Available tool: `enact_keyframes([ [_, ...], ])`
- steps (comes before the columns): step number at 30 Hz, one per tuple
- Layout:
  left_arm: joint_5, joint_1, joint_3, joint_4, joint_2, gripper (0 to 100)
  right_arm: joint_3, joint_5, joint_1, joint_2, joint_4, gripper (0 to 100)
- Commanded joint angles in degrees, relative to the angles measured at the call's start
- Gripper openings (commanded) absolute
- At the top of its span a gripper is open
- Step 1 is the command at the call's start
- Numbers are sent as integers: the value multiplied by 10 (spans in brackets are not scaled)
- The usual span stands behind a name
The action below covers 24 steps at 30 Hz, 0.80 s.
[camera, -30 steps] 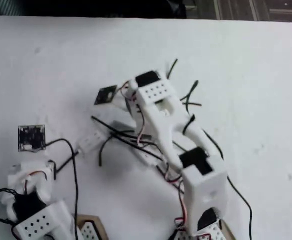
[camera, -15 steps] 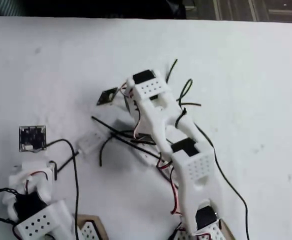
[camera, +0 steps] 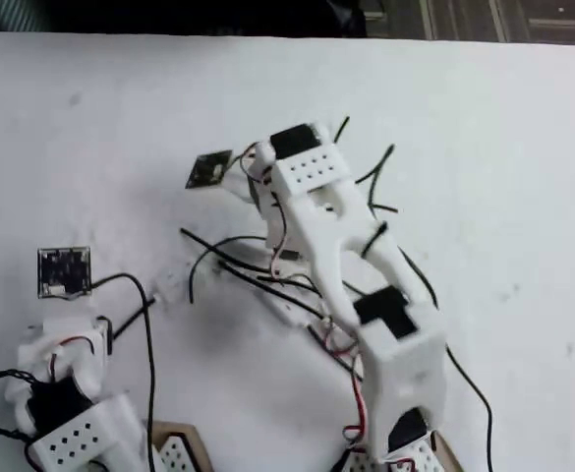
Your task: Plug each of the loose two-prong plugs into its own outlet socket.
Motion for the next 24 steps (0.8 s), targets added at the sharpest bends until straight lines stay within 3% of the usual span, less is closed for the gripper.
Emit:
enact_keyframes([
  [1, 5, -4, -8, -1, -6, 210, 23, -31, 7, -118, 8, 19],
  [6, 18, -1, -50, -1, -6, 210, 63, -118, 7, -236, 7, 19],
  [12, 105, 7, -153, -2, -6, 211, 63, -241, 6, -381, 6, 19],
  [20, 159, 142, -178, -16, -6, 211, 74, -337, 0, -530, 7, 19],
  [24, 201, 211, -182, -52, -6, 211, 119, -389, -49, -559, 7, 19],
])
